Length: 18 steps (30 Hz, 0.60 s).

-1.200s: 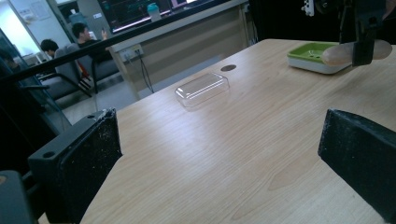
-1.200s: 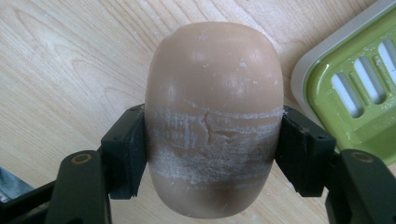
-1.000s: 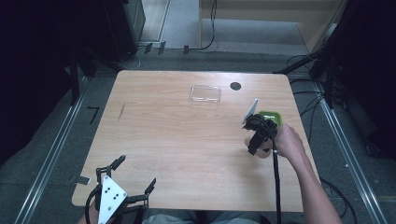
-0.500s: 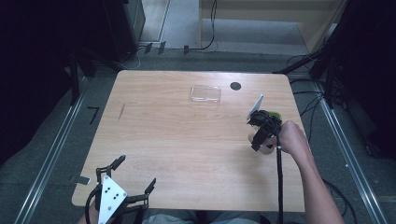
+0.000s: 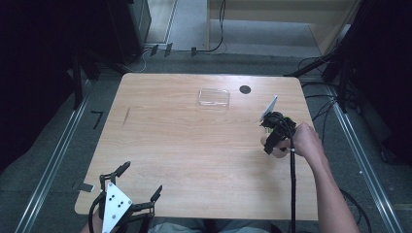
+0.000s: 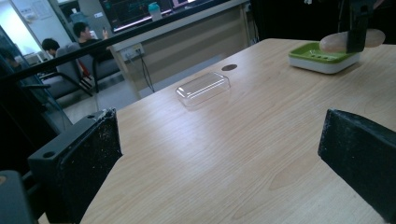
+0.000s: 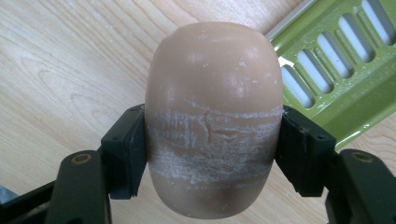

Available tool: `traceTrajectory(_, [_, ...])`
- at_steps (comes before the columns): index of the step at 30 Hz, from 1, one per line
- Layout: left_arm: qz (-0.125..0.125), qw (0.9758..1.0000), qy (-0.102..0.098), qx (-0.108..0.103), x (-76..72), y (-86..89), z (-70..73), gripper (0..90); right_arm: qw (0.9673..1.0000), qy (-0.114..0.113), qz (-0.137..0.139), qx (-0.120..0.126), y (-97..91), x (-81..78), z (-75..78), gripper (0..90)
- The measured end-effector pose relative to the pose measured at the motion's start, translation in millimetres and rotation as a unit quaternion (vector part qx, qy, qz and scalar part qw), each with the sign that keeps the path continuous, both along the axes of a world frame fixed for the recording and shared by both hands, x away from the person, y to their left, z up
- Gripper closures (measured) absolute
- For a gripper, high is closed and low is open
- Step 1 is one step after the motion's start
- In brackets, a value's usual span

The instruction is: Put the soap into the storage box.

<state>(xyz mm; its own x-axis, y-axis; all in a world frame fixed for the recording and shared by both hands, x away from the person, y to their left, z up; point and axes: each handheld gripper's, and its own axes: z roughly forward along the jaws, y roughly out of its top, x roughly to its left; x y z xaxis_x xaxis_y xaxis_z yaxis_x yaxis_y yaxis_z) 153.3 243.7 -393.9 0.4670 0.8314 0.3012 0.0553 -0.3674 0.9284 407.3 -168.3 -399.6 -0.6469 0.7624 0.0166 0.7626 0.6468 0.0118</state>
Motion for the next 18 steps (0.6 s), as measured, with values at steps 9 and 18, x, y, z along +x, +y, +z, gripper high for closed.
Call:
traceTrajectory(9, [0.001,1.0,0.0,0.0,-0.3,0.2,0.0,0.0,0.9999,-0.003,-0.011,0.004,-8.8,4.8,1.7,34.0])
traceTrajectory(18, [0.001,1.0,0.0,0.0,-0.3,0.2,0.0,0.0,0.9998,-0.003,-0.017,0.009,-14.1,9.2,0.3,34.0])
